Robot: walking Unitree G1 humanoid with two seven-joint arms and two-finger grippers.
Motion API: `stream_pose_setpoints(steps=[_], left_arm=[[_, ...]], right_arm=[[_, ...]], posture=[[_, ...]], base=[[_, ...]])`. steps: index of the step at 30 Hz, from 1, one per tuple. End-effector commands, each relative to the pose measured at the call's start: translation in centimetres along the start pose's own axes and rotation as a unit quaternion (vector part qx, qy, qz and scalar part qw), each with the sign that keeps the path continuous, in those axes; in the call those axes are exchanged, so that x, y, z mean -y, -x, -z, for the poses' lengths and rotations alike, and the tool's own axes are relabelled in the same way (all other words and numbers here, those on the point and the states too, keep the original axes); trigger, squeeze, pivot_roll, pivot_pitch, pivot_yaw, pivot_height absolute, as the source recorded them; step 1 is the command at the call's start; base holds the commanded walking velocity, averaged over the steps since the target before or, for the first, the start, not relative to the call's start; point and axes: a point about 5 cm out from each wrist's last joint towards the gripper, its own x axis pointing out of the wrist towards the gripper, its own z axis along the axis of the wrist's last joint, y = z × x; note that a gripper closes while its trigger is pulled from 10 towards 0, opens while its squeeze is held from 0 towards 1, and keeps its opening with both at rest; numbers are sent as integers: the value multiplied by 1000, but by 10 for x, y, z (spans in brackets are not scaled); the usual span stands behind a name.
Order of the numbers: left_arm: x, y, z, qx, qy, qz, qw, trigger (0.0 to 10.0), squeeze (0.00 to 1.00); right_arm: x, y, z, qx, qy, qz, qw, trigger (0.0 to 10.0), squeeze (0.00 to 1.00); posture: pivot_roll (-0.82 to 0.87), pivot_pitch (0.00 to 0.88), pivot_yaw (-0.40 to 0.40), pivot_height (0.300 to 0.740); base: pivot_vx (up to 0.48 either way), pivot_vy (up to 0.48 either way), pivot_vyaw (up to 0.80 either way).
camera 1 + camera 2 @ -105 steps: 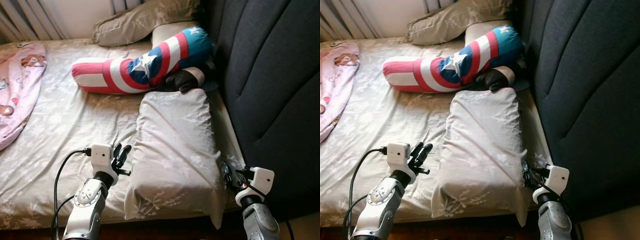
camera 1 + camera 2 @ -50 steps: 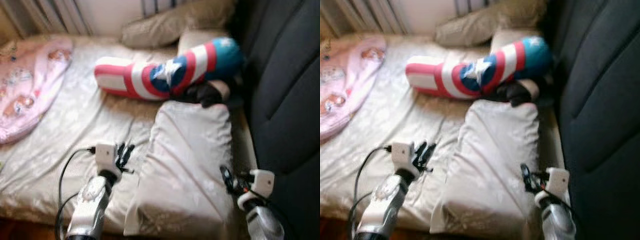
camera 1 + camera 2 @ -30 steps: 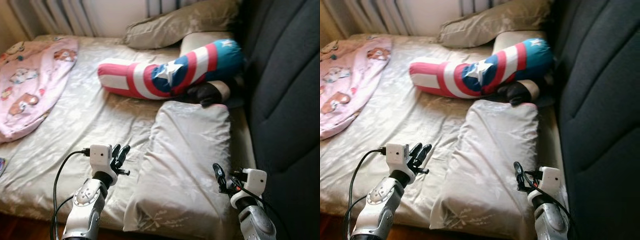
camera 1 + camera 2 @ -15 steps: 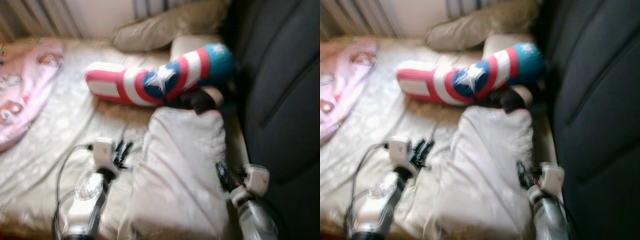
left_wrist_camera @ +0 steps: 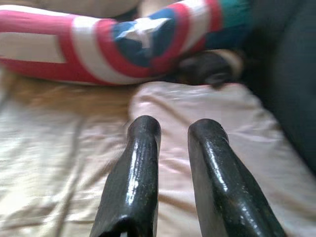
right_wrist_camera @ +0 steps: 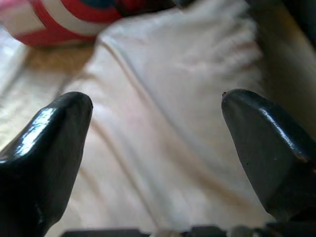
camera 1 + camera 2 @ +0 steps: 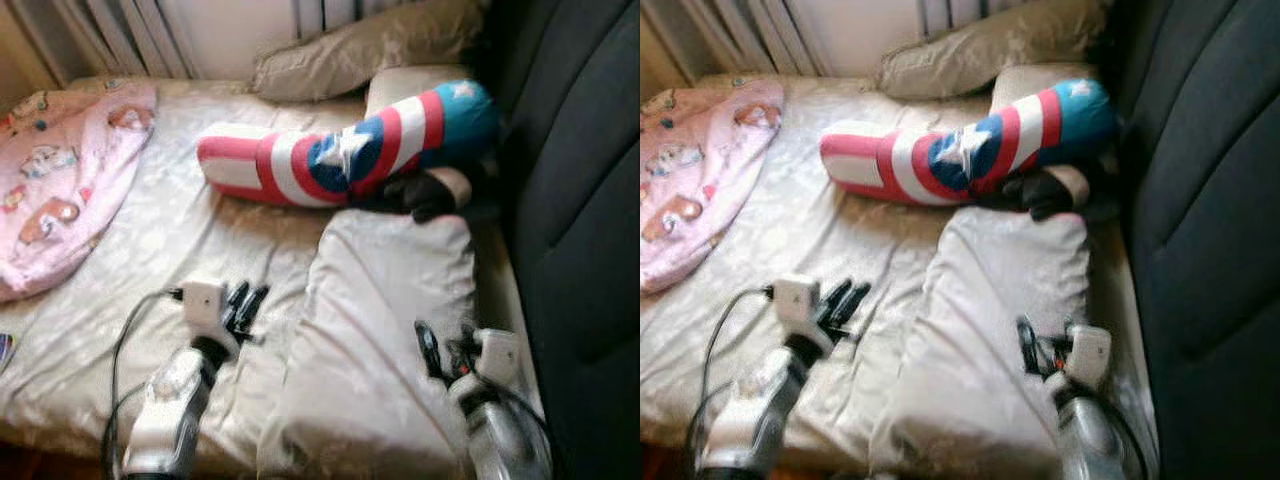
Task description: Clean up the room
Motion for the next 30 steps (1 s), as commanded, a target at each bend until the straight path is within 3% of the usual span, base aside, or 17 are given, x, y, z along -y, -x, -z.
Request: stream_pose_setpoints(steps=[1,4,14,20,30], left_arm=[[0,0,-3,-1,-2,6,1000,10000,0],[-1,2,-1,-4,0,0,1000,10000,0],[-21,10,7,2,14,-91,996,10000,0],[-20,5,5,6,17,-85,996,10000,0],[-17,7,9,-3,12,-80,997,10000,0]], right_arm=[[4,0,-2,4,3,10,1000,10000,0],[5,-1,-4,12,3,20,1000,10000,0],[14,-1,-20,50,17,54,997,10000,0],[22,-2,-22,43,35,85,995,10000,0],[21,-1,-22,56,35,89,994,10000,0]], posture=[[4,157,27,740],[4,158,26,740],[-5,161,24,740],[-11,161,25,740],[-10,162,27,691]], base=[[0,0,0],[0,0,0],[0,0,0],[0,0,0],[0,0,0]])
